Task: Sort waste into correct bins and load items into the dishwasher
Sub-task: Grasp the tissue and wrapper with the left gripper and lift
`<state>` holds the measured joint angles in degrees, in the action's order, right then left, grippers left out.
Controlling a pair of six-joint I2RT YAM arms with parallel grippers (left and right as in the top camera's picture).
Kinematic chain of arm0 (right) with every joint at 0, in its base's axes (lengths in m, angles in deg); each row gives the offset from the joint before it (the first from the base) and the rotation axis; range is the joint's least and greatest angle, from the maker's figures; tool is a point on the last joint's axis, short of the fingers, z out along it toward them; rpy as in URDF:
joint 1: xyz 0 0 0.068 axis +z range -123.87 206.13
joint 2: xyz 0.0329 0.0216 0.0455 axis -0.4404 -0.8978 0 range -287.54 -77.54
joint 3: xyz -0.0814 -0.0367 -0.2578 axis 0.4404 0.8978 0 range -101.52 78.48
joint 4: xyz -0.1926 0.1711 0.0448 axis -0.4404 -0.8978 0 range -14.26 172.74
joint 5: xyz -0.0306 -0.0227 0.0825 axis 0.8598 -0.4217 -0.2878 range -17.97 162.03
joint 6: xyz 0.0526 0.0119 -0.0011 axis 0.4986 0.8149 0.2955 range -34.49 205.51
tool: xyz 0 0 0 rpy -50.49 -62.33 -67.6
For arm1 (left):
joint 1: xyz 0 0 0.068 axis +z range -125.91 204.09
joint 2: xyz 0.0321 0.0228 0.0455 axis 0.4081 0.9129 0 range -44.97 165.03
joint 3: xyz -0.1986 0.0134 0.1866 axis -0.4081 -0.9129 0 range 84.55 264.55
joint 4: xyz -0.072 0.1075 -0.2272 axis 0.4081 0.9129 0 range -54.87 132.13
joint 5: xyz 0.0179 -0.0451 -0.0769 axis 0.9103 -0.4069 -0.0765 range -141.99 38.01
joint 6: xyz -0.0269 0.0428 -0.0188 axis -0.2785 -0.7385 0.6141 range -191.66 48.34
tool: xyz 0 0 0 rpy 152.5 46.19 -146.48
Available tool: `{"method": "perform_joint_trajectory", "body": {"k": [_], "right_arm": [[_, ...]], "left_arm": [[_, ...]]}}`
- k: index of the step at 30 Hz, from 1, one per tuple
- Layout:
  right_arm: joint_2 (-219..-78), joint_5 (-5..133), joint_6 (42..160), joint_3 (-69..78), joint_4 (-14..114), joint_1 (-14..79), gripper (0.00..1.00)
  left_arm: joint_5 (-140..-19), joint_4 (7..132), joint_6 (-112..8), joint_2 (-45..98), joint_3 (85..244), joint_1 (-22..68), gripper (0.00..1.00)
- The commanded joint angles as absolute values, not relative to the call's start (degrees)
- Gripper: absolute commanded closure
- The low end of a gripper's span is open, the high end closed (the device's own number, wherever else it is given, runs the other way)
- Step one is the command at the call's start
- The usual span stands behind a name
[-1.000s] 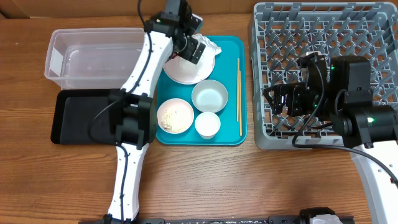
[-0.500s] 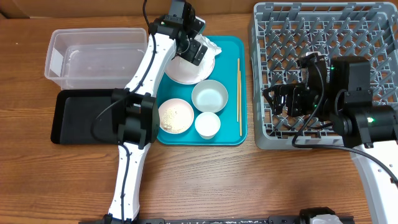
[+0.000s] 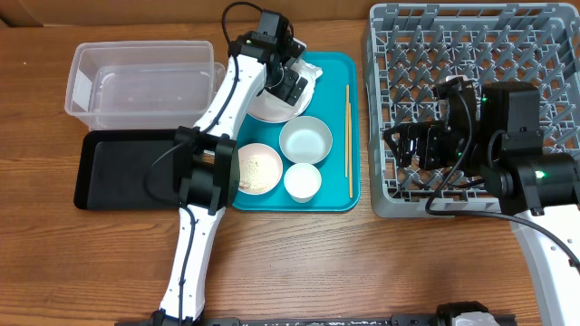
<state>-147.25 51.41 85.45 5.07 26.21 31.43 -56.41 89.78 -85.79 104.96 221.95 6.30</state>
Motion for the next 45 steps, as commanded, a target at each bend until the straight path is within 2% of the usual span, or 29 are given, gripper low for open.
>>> {"method": "perform_joint_trajectory", "body": {"k": [1, 4, 9, 13, 16, 22, 33, 45], "right_arm": [[-147.23, 50.93, 85.08, 3.41, 26.43, 31.51, 0.00], [-147.23, 50.93, 85.10, 3.41, 26.41, 31.51, 0.00], [-147.23, 50.93, 85.10, 3.41, 26.41, 31.51, 0.00], [-147.23, 50.93, 85.10, 3.41, 26.21, 31.51, 0.00], [-147.23, 50.93, 85.10, 3.41, 25.80, 31.51, 0.00], [-147.23, 50.90, 85.10, 3.41, 25.23, 31.51, 0.00], [-147.23, 50.93, 85.08, 3.41, 25.18, 31.51, 0.00], [-147.23, 50.93, 85.08, 3.43, 25.21, 31.51, 0.00]], "left_arm": [[-56.48, 89.91, -86.23, 105.68, 222.58, 6.04, 0.28], [-56.48, 89.91, -86.23, 105.68, 222.58, 6.04, 0.43], [-56.46, 90.16, -85.55, 105.68, 222.58, 6.04, 0.57], [-56.48, 90.44, -85.31, 105.68, 222.58, 6.04, 0.77], [-56.43, 90.55, -83.32, 105.68, 222.58, 6.04, 0.96], [-56.22, 92.47, -77.99, 104.56, 225.53, 6.17, 0.96], [-57.13, 107.49, -72.02, 102.64, 248.50, 6.20, 0.96], [-57.99, 120.95, -71.21, 102.60, 261.86, 10.15, 0.96]]}}
